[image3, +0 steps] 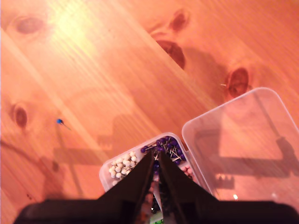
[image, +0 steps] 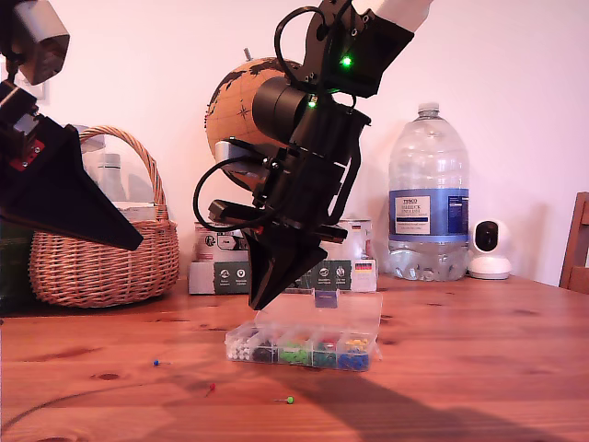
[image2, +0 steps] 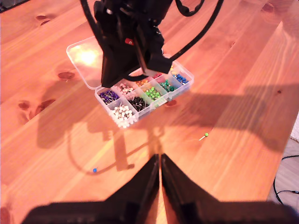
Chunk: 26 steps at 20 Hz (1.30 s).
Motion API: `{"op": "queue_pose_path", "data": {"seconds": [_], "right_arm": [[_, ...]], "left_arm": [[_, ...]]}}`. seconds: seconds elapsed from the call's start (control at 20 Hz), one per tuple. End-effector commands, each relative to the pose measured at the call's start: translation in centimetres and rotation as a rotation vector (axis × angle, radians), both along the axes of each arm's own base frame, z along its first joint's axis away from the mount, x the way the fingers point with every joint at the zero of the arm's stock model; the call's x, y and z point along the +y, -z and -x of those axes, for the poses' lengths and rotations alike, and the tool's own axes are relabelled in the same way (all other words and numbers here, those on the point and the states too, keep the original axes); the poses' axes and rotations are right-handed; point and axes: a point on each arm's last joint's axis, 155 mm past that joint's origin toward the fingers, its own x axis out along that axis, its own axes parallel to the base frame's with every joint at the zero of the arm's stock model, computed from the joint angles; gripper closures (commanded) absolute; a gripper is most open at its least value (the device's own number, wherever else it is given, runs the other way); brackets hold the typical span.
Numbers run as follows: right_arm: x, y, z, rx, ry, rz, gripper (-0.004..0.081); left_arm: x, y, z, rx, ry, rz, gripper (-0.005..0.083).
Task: Sort the loose pins on the table into their correct compartments
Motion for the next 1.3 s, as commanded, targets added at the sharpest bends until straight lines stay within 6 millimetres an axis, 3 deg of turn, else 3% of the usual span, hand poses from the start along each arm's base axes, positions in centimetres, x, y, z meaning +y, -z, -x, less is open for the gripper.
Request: {"op": "queue_pose_path", "data": {"seconds": [0.0, 0.25, 0.45, 0.6, 0.7, 0.8, 0.9, 1.25], "right_arm": [[0.0, 1.9, -0.1, 0.019, -0.004, 0.018, 0.0780], [0.0, 1.9, -0.1, 0.019, -0.005, 0.018, 0.0776], [0.0, 1.9, -0.1, 0.011, -0.021, 0.022, 0.0696], [0.1, 1.8, -0.2, 0.003, -0.025, 0.018, 0.0696], [0.0, 1.9, -0.2, 0.003, -0.036, 0.024, 0.0703], [-0.2, 2.0, 0.1, 0.013, -0.041, 0.034, 0.0787], [-0.3, 1.9, 0.2, 0.018, -0.041, 0.037, 0.0783], [0.4, -3.1, -0.6, -0.076, -0.003, -0.025, 0.0783]], "left_arm": [[-0.3, -0.3, -0.1, -0.007, 0.007, 0.008, 0.0797], [-0.3, -0.3, 0.0, -0.005, 0.010, 0.011, 0.0797], [-0.3, -0.3, 0.0, -0.004, 0.009, 0.011, 0.0797], [-0.3, -0.3, 0.0, -0.003, 0.009, 0.011, 0.0797], [-0.3, -0.3, 0.0, -0.003, 0.010, 0.011, 0.0797], [-0.3, -0.3, 0.0, -0.003, 0.010, 0.011, 0.0797], [-0.3, -0.4, -0.1, -0.005, 0.009, 0.011, 0.0797], [0.2, -1.0, -1.4, -0.066, -0.033, 0.000, 0.0797]]}}
